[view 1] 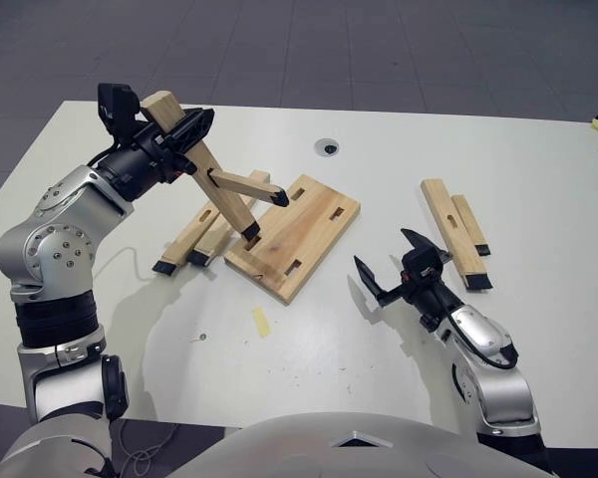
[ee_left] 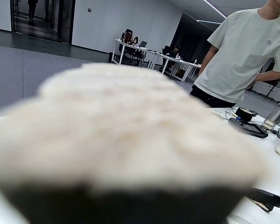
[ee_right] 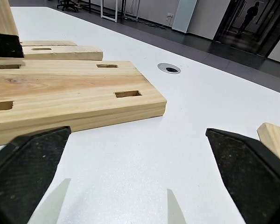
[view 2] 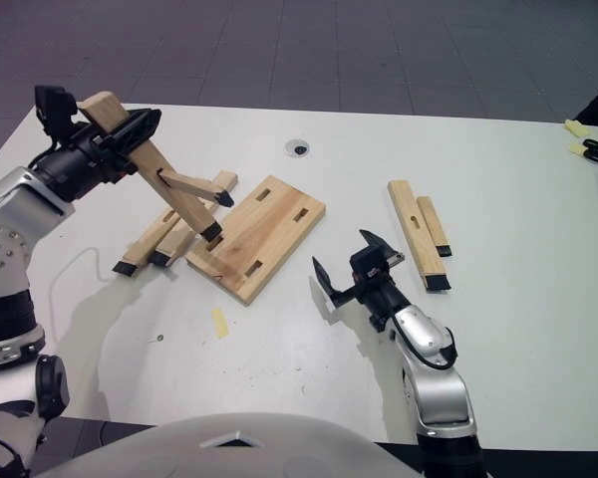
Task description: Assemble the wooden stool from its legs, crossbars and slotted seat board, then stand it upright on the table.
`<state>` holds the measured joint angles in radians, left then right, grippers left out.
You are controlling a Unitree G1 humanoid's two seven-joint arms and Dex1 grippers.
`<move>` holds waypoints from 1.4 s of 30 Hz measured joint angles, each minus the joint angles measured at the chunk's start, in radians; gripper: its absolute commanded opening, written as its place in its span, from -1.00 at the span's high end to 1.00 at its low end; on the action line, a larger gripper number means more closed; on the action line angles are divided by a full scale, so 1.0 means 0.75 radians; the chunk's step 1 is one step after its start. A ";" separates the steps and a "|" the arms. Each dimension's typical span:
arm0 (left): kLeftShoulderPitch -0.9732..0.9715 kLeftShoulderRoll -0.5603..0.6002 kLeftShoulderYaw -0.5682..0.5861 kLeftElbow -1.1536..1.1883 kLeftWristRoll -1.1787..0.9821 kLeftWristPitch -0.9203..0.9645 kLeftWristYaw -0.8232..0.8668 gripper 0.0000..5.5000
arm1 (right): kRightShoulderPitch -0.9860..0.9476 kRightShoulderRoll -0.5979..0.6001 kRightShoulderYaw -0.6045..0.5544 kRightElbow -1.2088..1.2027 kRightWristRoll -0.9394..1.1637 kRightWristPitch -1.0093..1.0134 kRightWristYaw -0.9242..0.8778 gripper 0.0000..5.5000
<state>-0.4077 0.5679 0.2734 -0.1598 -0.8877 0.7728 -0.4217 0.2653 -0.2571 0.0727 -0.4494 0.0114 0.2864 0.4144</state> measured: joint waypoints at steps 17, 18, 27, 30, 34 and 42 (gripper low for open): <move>0.050 -0.086 0.010 -0.025 0.043 0.011 0.011 0.63 | -0.016 -0.042 0.003 0.003 0.000 -0.001 -0.040 -0.96; 0.049 -0.090 0.009 -0.025 0.049 0.008 0.009 0.63 | -0.019 -0.042 0.005 0.004 0.000 -0.001 -0.041 -0.96; 0.064 -0.100 -0.037 -0.078 0.127 -0.042 -0.009 0.63 | -0.022 -0.044 0.027 0.004 -0.002 -0.002 -0.047 -0.96; 0.167 -0.098 -0.049 -0.194 0.150 -0.085 -0.011 0.63 | -0.023 -0.051 0.026 0.002 -0.007 -0.002 -0.047 -0.96; 0.341 -0.101 -0.119 -0.331 0.235 -0.192 -0.018 0.63 | -0.024 -0.067 0.022 -0.002 -0.013 -0.005 -0.050 -0.96; 0.400 -0.134 -0.173 -0.389 0.279 -0.264 0.064 0.63 | -0.033 -0.073 0.023 -0.004 -0.032 -0.011 -0.075 -0.96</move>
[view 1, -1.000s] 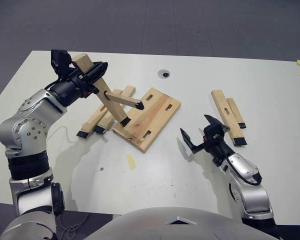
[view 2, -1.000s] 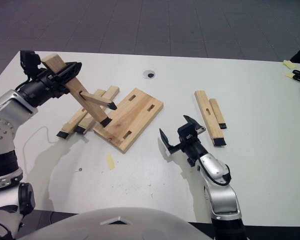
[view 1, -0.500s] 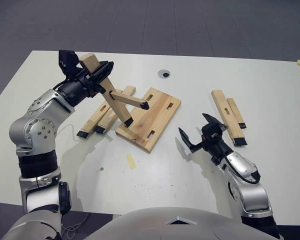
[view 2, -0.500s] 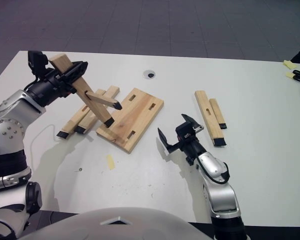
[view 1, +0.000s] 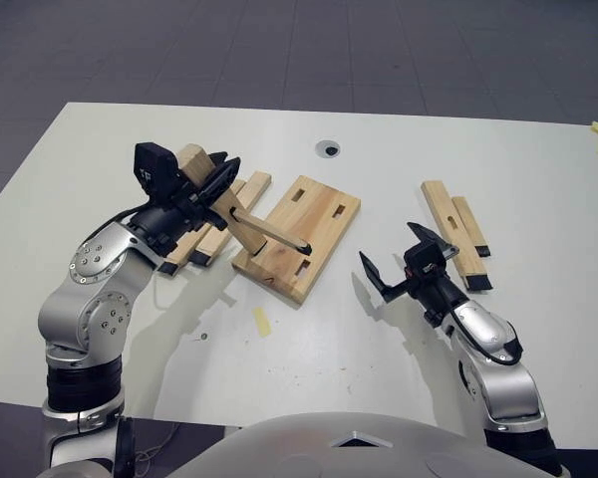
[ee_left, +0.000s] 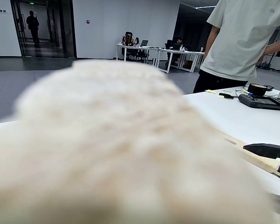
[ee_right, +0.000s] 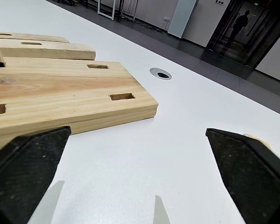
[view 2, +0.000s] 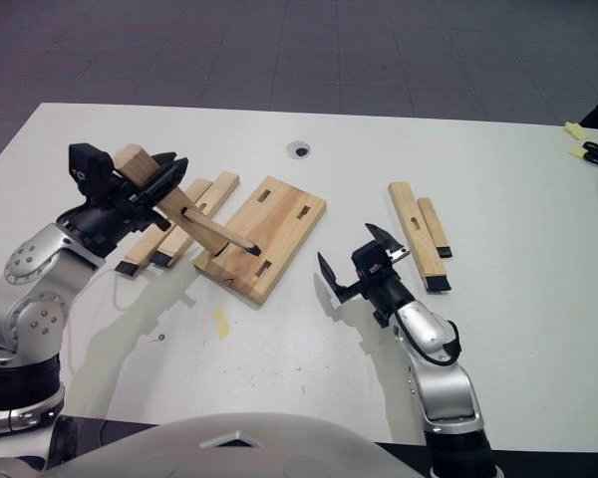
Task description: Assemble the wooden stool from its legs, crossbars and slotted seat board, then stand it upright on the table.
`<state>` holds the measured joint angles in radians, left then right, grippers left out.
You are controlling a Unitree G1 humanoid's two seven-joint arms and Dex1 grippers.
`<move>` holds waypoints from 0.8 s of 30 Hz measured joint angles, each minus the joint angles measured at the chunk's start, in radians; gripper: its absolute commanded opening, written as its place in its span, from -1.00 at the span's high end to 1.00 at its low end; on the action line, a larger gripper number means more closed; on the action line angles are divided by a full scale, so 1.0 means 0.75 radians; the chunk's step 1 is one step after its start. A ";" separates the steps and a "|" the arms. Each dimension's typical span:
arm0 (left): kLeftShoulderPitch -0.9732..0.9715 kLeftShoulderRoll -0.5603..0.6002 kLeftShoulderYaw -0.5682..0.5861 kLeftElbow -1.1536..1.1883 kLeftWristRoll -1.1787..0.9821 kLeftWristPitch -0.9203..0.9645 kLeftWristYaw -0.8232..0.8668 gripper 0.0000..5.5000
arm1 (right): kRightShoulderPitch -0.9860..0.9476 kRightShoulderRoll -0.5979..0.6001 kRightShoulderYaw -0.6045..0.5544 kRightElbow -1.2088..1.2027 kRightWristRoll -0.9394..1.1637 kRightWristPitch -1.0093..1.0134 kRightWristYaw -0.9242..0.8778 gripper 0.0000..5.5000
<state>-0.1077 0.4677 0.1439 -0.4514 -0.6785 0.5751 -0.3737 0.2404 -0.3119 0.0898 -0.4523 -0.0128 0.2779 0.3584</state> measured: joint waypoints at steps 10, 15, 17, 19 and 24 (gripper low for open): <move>-0.059 -0.062 -0.083 0.021 0.095 -0.054 0.085 0.53 | -0.034 0.001 0.000 0.002 -0.009 -0.005 -0.031 -0.96; -0.082 -0.076 -0.115 0.072 0.170 -0.011 0.123 0.22 | -0.056 0.000 0.001 0.014 -0.009 -0.005 -0.038 -0.96; -0.160 -0.091 -0.069 0.075 0.151 0.019 0.163 0.11 | -0.056 0.000 0.003 0.019 -0.009 -0.005 -0.038 -0.96; -0.278 -0.110 -0.018 0.075 0.109 0.042 0.197 -0.01 | -0.055 0.001 0.010 0.027 -0.009 -0.007 -0.039 -0.96; -0.554 -0.153 0.100 0.086 -0.096 0.154 0.270 -0.33 | -0.054 0.017 0.039 0.042 -0.009 -0.012 -0.053 -0.96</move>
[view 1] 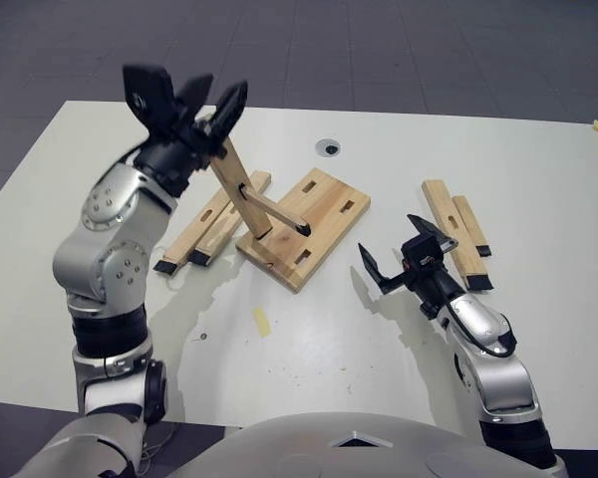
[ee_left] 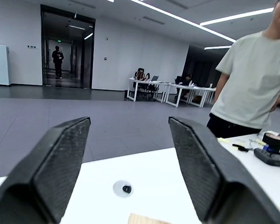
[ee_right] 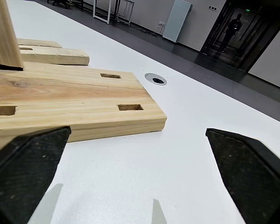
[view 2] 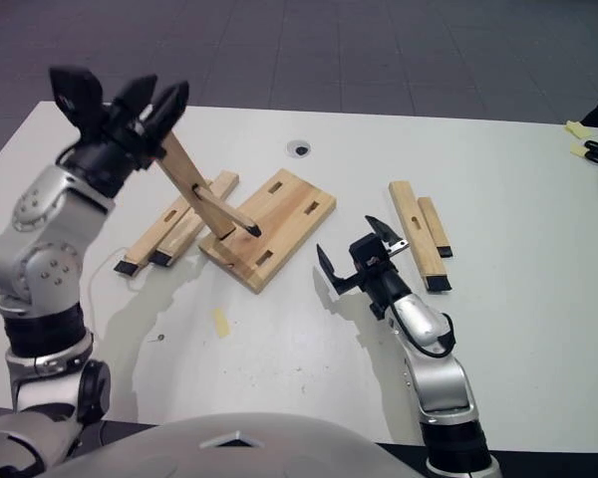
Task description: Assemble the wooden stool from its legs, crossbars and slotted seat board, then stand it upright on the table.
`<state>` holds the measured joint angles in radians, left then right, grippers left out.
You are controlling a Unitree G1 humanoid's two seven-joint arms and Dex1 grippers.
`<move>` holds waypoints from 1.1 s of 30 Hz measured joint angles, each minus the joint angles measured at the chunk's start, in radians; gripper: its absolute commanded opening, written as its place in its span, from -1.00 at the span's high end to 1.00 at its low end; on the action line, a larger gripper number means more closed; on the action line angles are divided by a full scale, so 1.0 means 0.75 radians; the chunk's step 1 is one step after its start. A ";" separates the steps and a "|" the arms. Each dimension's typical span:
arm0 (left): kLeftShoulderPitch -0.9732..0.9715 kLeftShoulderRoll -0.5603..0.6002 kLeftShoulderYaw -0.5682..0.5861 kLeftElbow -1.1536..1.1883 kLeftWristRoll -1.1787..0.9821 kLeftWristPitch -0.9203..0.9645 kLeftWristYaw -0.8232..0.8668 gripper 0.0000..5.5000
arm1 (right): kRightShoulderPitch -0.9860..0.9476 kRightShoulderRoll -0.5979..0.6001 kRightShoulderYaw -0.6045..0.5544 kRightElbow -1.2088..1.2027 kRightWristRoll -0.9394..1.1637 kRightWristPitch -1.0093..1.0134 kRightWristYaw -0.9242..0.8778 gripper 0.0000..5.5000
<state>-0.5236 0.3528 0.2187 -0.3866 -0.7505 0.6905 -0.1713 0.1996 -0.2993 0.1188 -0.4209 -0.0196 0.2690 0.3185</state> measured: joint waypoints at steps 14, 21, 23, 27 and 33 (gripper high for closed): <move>-0.688 0.082 0.121 0.549 -0.139 0.084 -0.051 -0.96 | -0.051 0.015 0.015 0.034 0.000 -0.015 -0.016 -0.96; -0.177 0.103 -0.063 0.377 0.012 0.116 -0.104 -0.96 | -0.034 0.017 0.015 0.032 0.000 -0.015 -0.025 -0.96; -0.125 0.087 -0.063 0.293 0.004 0.118 -0.091 -0.96 | -0.033 0.017 0.014 0.028 0.000 -0.013 -0.025 -0.96; -0.136 0.030 -0.046 0.275 -0.011 0.131 -0.046 -0.96 | -0.032 0.017 0.012 0.018 0.000 -0.010 -0.027 -0.96; -0.206 -0.066 -0.014 0.296 -0.053 0.178 0.027 -0.96 | -0.026 0.024 0.018 0.007 -0.003 -0.009 -0.038 -0.96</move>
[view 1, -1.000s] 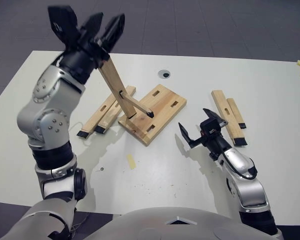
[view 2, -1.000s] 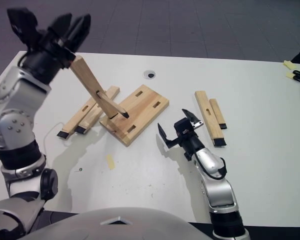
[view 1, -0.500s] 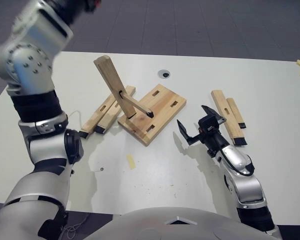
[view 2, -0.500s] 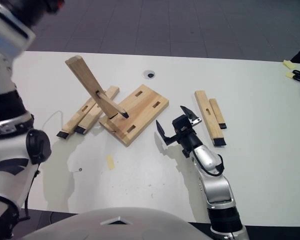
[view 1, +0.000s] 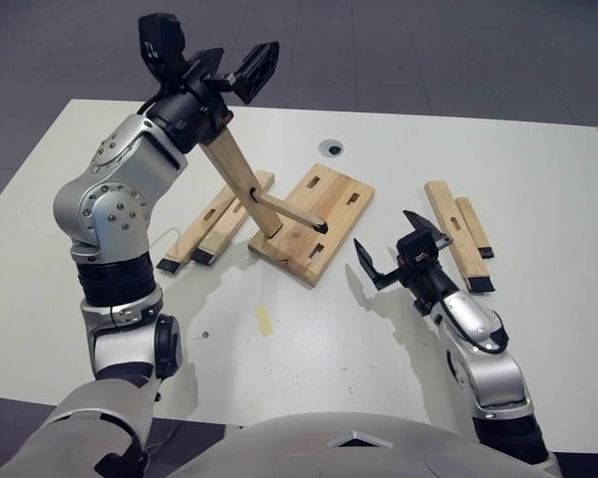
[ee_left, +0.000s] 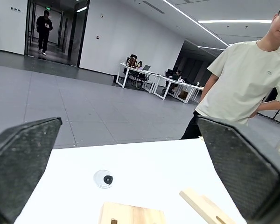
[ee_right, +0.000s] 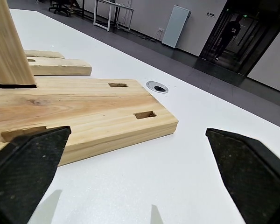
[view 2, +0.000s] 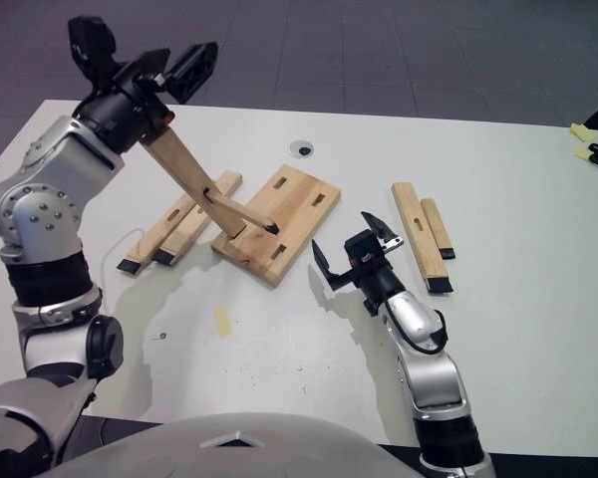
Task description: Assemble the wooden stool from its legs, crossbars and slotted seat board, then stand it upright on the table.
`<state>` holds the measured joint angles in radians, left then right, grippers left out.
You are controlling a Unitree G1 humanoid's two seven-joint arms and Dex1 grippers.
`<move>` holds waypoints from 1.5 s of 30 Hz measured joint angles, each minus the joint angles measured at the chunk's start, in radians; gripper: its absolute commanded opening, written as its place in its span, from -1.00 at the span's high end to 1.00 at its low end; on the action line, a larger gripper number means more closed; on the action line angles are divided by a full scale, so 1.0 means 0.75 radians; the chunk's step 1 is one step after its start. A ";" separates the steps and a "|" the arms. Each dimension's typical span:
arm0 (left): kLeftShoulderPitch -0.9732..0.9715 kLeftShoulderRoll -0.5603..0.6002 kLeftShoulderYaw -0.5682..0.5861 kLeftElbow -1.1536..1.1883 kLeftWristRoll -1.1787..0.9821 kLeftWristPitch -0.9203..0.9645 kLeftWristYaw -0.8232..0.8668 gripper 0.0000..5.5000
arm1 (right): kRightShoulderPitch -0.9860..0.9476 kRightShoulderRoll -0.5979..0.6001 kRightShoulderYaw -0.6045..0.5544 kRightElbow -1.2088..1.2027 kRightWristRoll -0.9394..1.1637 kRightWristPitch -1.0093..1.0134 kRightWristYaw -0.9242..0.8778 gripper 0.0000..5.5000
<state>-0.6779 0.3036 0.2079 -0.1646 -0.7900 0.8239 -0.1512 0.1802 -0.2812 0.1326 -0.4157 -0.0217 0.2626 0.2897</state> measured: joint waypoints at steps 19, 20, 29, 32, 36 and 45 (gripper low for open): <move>0.059 0.040 -0.055 -0.043 0.028 -0.010 -0.067 -0.96 | 0.005 0.003 -0.007 0.001 0.003 -0.003 -0.026 -0.96; 0.068 0.025 -0.051 -0.060 0.023 -0.012 -0.061 -0.96 | 0.005 0.002 -0.010 0.001 0.003 -0.003 -0.026 -0.96; 0.008 -0.089 0.004 -0.038 -0.065 0.034 0.027 -0.96 | 0.005 0.013 -0.001 0.001 0.002 -0.003 -0.036 -0.96; -0.111 -0.059 0.095 -0.005 -0.111 0.050 0.064 -0.96 | 0.006 0.013 -0.003 0.002 0.001 -0.006 -0.037 -0.96; -0.314 0.129 0.230 0.057 -0.125 0.015 0.041 -0.96 | 0.014 0.014 -0.004 0.004 0.001 -0.010 -0.039 -0.96; 0.188 0.508 -0.104 0.489 0.338 -0.144 -0.524 -0.96 | 0.046 0.017 -0.009 0.015 0.000 -0.033 -0.059 -0.96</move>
<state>-0.5369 0.6849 0.1302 0.2019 -0.5365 0.7157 -0.5439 0.2149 -0.2682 0.1260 -0.4046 -0.0217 0.2380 0.2452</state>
